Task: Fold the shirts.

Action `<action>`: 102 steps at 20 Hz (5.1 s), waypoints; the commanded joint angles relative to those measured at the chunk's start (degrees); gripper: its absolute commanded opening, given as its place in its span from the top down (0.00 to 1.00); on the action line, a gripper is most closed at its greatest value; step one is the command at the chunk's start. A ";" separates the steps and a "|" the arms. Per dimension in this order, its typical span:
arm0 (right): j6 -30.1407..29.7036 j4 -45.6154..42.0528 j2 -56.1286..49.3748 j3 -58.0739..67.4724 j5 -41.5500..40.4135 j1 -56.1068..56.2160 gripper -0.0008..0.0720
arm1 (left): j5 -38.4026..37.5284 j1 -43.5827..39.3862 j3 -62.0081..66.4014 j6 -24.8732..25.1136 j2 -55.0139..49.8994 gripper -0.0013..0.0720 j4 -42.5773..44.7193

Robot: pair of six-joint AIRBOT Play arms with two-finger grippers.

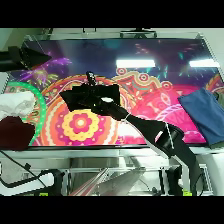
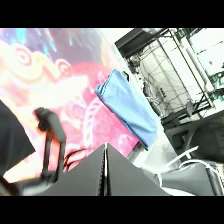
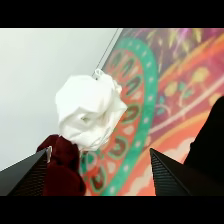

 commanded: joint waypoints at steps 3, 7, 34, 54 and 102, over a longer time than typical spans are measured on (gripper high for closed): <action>30.88 -39.69 6.36 0.79 9.62 -9.73 0.04 | -0.98 2.97 -5.18 1.16 2.43 0.97 -0.20; 63.69 -75.01 10.36 0.79 33.38 -24.20 0.04 | -2.67 5.11 -5.18 1.16 2.43 0.97 -0.22; 58.93 -57.70 6.60 0.81 37.79 -33.00 0.97 | -3.19 4.57 -5.20 2.62 2.36 0.97 -0.04; 62.77 -68.32 40.72 0.74 44.89 -85.70 0.97 | -7.13 4.57 -5.25 0.42 2.36 0.97 -0.04; 62.90 -74.42 81.61 -56.02 50.01 -56.11 0.96 | 4.92 -15.96 -39.43 -0.44 28.81 0.97 13.51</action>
